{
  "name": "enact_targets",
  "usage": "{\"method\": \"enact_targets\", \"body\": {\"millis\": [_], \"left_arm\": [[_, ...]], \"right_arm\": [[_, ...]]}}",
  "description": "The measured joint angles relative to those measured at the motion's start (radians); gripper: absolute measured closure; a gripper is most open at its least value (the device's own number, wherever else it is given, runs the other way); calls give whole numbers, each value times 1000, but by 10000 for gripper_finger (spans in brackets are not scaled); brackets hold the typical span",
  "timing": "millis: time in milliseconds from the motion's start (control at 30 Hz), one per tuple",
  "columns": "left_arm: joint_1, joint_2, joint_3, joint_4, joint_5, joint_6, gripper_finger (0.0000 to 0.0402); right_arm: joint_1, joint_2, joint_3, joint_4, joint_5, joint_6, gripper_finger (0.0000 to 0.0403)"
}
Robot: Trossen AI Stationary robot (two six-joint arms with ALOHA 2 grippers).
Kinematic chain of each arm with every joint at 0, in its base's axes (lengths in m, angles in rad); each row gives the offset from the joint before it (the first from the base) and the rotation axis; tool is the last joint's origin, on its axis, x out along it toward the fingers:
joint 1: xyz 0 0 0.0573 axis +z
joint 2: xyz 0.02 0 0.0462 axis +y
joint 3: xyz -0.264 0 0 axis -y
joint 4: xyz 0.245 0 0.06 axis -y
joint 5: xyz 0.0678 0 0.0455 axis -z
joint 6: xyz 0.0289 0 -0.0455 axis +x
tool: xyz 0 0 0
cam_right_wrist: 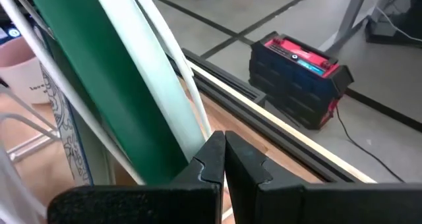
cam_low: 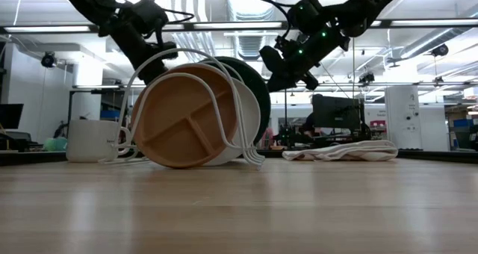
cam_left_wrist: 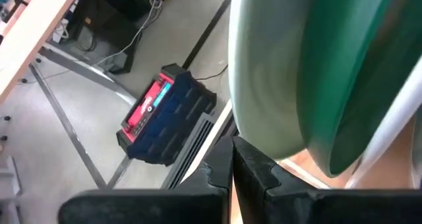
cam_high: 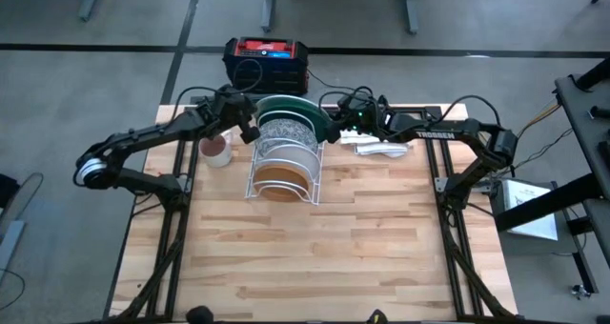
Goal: Sort dishes
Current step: Put the light blue plate in the dish rack, then adjust the plates in the dish rack
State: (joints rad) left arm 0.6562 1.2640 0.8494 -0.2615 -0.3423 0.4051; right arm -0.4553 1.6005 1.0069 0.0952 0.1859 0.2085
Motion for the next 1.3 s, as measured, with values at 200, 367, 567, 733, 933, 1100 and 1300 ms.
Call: {"method": "enact_targets", "body": {"millis": [200,367,567,733,933,1100,1300], "left_arm": [[0,9,0,-1,-8,-6,401],[0,-10,0,-47,-58,-9,402],[-1,-42,1,-134,-56,-12,401],[-1,-44,-3,-216,-14,-59,401],[-1,-44,-8,-220,-13,-79,401],[-1,-44,-8,-221,-13,-79,401],[-1,-44,-8,-220,-13,-82,401]], "right_arm": [[-1,-2,0,-17,5,0,401],[0,-12,0,-101,74,1,401],[2,-50,0,-274,143,30,401],[27,-46,-8,-313,27,61,401],[62,-51,-10,-309,-55,72,401],[71,-89,-11,-280,-81,71,401],[48,-92,-3,-190,-82,71,401]]}}
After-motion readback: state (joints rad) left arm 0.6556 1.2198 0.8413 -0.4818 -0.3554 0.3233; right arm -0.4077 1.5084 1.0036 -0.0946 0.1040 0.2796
